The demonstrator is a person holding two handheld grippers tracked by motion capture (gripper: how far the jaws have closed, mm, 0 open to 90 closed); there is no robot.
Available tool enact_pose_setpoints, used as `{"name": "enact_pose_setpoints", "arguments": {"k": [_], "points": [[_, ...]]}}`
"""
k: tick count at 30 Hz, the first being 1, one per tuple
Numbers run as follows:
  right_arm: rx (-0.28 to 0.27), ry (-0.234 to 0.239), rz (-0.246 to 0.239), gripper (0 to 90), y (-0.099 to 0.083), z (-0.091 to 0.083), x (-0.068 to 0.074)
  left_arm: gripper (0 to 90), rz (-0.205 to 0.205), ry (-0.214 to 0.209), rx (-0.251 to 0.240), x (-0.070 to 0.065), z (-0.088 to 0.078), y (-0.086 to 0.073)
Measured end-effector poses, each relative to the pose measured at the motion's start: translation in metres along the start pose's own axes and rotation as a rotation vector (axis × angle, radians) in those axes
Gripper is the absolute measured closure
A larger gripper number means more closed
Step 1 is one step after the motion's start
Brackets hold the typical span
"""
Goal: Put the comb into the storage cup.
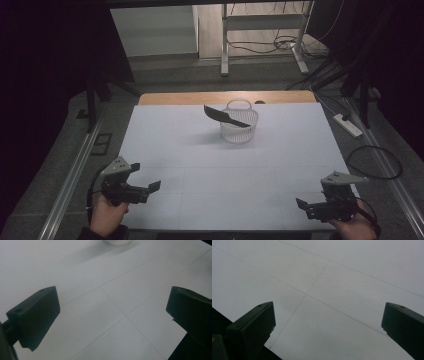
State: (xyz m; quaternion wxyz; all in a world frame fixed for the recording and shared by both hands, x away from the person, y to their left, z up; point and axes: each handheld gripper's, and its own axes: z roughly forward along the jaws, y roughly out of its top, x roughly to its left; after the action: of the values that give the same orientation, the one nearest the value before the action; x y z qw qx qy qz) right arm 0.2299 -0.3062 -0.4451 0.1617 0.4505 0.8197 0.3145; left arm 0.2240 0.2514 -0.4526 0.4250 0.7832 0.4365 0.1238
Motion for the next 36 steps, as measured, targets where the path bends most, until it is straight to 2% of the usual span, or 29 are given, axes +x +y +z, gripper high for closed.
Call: {"name": "enact_pose_setpoints", "arguments": {"k": [6,25,32,36], "points": [[0.001,-0.001,0.001,0.0,0.0,0.0,0.0,0.0,0.004,0.018,0.016,-0.003,-0.003,-0.004],[0.004,-0.004,0.003,0.0,0.0,0.0,0.0,0.0,-0.024,0.053,0.043,-0.004,-0.015,-0.02],[0.006,-0.005,0.004,0.0,0.0,0.0,0.0,0.0,-0.022,0.06,0.067,-0.005,-0.016,-0.023],[0.006,-0.006,0.005,0.0,0.0,0.001,0.0,0.0,-0.021,0.067,0.064,-0.006,-0.018,-0.025]]}}
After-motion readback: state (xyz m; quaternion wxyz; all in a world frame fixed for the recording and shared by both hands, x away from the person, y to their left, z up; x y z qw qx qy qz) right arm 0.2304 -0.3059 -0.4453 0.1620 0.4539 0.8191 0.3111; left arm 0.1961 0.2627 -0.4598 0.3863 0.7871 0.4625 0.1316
